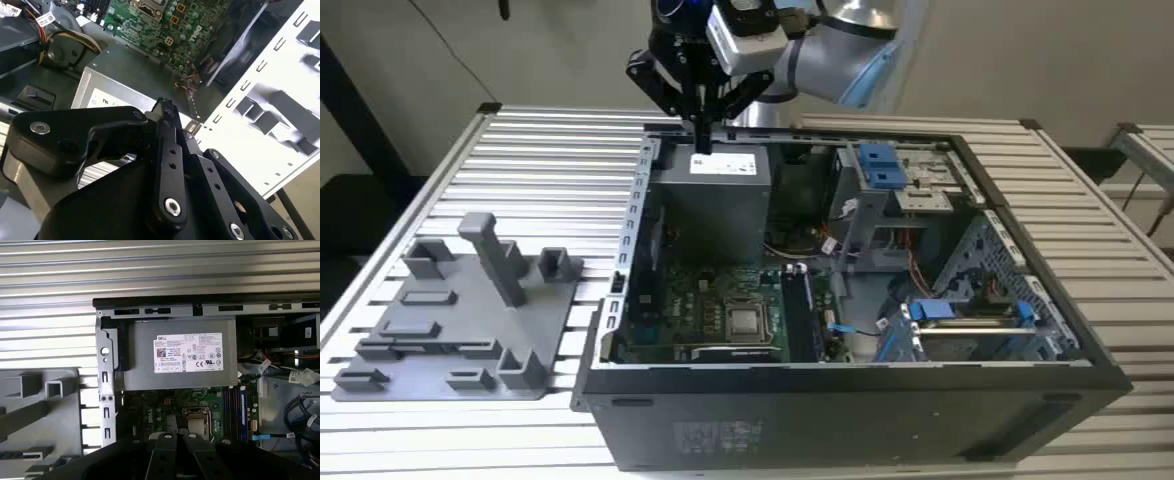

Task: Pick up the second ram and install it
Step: 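Reach for the second ram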

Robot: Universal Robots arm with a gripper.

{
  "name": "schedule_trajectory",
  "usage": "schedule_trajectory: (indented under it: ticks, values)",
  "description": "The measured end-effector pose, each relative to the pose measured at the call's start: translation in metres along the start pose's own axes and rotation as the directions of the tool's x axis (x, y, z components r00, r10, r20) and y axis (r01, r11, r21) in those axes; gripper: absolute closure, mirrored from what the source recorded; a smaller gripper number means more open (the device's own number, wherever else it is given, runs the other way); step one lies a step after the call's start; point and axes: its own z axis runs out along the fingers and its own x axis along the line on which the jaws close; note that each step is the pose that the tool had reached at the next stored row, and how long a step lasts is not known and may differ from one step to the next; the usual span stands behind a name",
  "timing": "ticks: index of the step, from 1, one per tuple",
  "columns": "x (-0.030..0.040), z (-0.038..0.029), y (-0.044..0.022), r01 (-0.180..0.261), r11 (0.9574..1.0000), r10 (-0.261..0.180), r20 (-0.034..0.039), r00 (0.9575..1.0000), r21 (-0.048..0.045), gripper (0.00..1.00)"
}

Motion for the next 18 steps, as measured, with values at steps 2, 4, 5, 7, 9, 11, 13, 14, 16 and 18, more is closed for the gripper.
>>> schedule_trajectory:
  ticks: [2,4,5,7,9,11,13,14,16,18]
  values:
    - [0.0000,0.0000,0.0000,0.000,1.0000,0.000,0.0000,1.0000,0.0000,0.89]
    - [0.0000,0.0000,0.0000,0.000,1.0000,0.000,0.0000,1.0000,0.0000,0.89]
    - [0.0000,0.0000,0.0000,0.000,1.0000,0.000,0.0000,1.0000,0.0000,0.89]
    - [0.0000,0.0000,0.0000,0.000,1.0000,0.000,0.0001,1.0000,0.0000,0.89]
    - [0.0000,0.0000,0.0000,0.000,1.0000,0.000,0.0000,1.0000,0.0000,0.89]
    - [0.0001,0.0000,0.0000,0.000,1.0000,0.000,0.0000,1.0000,0.0000,0.89]
    - [0.0008,0.0000,0.0000,0.000,1.0000,0.000,0.0000,1.0000,0.0000,0.89]
    - [0.0016,-0.0001,-0.0001,0.000,1.0000,0.000,0.0000,1.0000,0.0000,0.89]
    - [0.0037,-0.0001,-0.0002,0.000,1.0000,0.000,0.0000,1.0000,0.0001,0.89]
    - [0.0052,-0.0001,-0.0003,0.000,1.0000,0.000,-0.0003,1.0000,0.0000,0.89]
